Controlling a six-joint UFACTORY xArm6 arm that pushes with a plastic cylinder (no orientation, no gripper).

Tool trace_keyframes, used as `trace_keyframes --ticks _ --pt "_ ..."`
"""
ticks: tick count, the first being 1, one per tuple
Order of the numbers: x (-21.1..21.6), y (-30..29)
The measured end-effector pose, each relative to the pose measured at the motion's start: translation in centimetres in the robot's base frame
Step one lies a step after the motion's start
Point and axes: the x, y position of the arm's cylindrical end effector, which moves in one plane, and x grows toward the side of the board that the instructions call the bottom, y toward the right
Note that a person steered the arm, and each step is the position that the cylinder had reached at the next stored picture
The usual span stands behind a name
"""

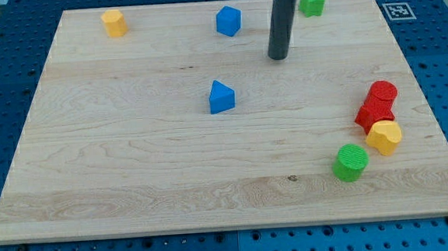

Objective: Move the arm close to the blue triangle

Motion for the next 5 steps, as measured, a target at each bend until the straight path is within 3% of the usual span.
trace_keyframes --ticks 2,4,5 --pt "0.0 -19.2" --pt "1.5 -24.6" --pt "9.1 -25.6"
